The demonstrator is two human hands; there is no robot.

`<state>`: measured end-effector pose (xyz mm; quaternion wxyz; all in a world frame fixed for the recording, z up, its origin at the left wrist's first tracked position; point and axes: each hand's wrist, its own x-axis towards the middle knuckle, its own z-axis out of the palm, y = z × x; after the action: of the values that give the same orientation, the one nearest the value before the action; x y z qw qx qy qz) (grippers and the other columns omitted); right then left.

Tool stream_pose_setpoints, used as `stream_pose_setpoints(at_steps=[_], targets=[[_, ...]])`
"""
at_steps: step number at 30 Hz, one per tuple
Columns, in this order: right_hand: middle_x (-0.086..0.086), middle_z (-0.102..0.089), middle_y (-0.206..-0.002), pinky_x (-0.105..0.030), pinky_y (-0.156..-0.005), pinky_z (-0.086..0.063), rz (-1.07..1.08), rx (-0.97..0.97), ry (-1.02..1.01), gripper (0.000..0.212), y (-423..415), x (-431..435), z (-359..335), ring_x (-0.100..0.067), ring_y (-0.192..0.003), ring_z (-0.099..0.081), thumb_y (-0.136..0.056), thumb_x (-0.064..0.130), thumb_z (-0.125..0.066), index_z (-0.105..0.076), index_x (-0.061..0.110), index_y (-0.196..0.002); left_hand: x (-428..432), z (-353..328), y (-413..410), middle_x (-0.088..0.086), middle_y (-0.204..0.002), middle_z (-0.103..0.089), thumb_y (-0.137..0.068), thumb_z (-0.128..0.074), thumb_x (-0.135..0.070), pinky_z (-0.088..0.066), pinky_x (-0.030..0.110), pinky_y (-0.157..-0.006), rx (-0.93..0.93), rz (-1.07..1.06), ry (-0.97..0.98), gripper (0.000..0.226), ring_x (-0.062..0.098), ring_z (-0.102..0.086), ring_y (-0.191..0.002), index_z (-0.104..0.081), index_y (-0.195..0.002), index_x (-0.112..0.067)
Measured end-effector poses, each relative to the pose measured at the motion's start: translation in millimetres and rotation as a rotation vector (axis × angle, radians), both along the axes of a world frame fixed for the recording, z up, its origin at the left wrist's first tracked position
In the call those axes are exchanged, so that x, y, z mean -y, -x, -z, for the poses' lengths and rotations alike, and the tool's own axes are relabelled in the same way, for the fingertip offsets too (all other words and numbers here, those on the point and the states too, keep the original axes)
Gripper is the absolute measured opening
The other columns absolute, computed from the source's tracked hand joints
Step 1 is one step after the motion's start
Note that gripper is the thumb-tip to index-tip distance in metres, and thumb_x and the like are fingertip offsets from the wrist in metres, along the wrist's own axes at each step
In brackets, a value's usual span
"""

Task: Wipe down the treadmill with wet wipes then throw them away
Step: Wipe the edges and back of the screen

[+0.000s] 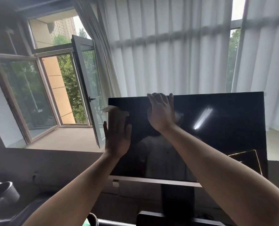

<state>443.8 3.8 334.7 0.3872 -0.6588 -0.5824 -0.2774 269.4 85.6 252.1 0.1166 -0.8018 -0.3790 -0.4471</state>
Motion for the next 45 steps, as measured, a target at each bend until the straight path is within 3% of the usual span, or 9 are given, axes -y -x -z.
stream_pose_setpoints(at_steps=[4, 8, 14, 22, 27, 32, 36, 41, 45], targets=[[-0.001, -0.055, -0.141, -0.049, -0.125, -0.003, -0.024, -0.021, 0.003, 0.052, -1, 4, -3, -0.022, -0.139, -0.038, -0.093, 0.021, -0.056, -0.05, 0.015, -0.145, 1, -14, -13, 0.002, -0.168, -0.016, -0.101, -0.031, -0.037, -0.014, 0.049, -0.12, -0.162, 0.113, -0.074, 0.051, 0.02, -0.001, -0.157, -0.031, -0.151, -0.027], [-0.001, -0.055, -0.143, -0.04, -0.125, -0.004, -0.044, -0.03, 0.024, 0.051, -5, 7, -7, -0.021, -0.14, -0.038, -0.094, 0.02, -0.055, -0.051, 0.015, -0.144, -6, -39, -15, 0.004, -0.161, -0.029, -0.1, -0.034, -0.034, -0.024, 0.049, -0.113, -0.065, 0.015, -0.074, 0.046, 0.026, -0.022, -0.151, -0.036, -0.145, -0.027], [0.002, -0.061, -0.139, -0.028, -0.116, -0.017, -0.078, -0.047, 0.016, 0.047, -13, 8, -13, -0.02, -0.133, -0.046, -0.094, 0.013, -0.054, -0.058, 0.017, -0.14, -11, -60, -33, 0.007, -0.159, -0.035, -0.102, -0.035, -0.033, -0.021, 0.055, -0.12, 0.057, 0.036, -0.018, 0.043, 0.028, -0.023, -0.151, -0.037, -0.144, -0.022], [-0.002, -0.065, -0.131, -0.029, -0.103, -0.034, -0.053, -0.089, 0.027, 0.053, -15, 18, -22, -0.025, -0.121, -0.055, -0.093, 0.001, -0.046, -0.051, 0.016, -0.143, 3, -78, -69, -0.007, -0.137, -0.051, -0.106, -0.039, -0.029, -0.032, 0.051, -0.111, -0.119, 0.122, -0.163, 0.031, 0.02, -0.041, -0.136, -0.05, -0.135, -0.027], [-0.005, -0.055, -0.136, -0.029, -0.107, -0.034, -0.005, -0.102, 0.067, 0.042, -22, 15, -17, -0.022, -0.135, -0.042, -0.091, 0.003, -0.049, -0.058, 0.009, -0.132, -27, -88, -41, 0.007, -0.126, -0.064, -0.092, -0.028, -0.03, -0.036, 0.049, -0.106, 0.095, 0.046, -0.027, 0.048, 0.029, -0.054, -0.122, -0.063, -0.124, -0.019], [0.0, -0.059, -0.133, -0.047, -0.124, -0.003, 0.119, -0.068, 0.082, 0.04, -17, 14, -15, -0.019, -0.132, -0.048, -0.094, 0.017, -0.048, -0.057, 0.019, -0.133, -14, -90, -54, 0.004, -0.119, -0.064, -0.095, -0.044, -0.017, -0.018, 0.056, -0.12, 0.104, 0.031, 0.042, 0.033, 0.028, -0.054, -0.121, -0.064, -0.121, -0.024], [0.001, -0.063, -0.131, -0.039, -0.122, -0.017, 0.082, -0.065, 0.082, 0.038, -26, 19, -19, -0.018, -0.127, -0.054, -0.095, 0.018, -0.049, -0.059, 0.02, -0.131, 19, -95, -88, -0.01, -0.118, -0.063, -0.1, -0.044, -0.026, -0.016, 0.056, -0.121, 0.026, 0.138, 0.026, 0.024, 0.015, -0.051, -0.124, -0.063, -0.116, -0.031], [0.0, -0.067, -0.124, -0.037, -0.117, -0.029, 0.048, -0.048, 0.005, 0.031, -31, 23, -15, -0.02, -0.12, -0.058, -0.095, 0.019, -0.054, -0.064, 0.017, -0.124, 34, -92, -104, -0.004, -0.129, -0.058, -0.102, -0.048, -0.031, -0.019, 0.051, -0.121, -0.067, 0.163, -0.023, 0.028, 0.019, -0.048, -0.132, -0.057, -0.127, -0.022], [-0.009, -0.061, -0.129, -0.034, -0.107, -0.038, 0.004, -0.106, -0.051, 0.041, -40, 25, -9, -0.027, -0.128, -0.05, -0.092, 0.012, -0.052, -0.059, 0.005, -0.132, 14, -93, -76, -0.003, -0.124, -0.065, -0.101, -0.045, -0.019, -0.012, 0.055, -0.122, 0.07, 0.124, -0.034, 0.034, 0.022, -0.05, -0.13, -0.063, -0.128, -0.027]])
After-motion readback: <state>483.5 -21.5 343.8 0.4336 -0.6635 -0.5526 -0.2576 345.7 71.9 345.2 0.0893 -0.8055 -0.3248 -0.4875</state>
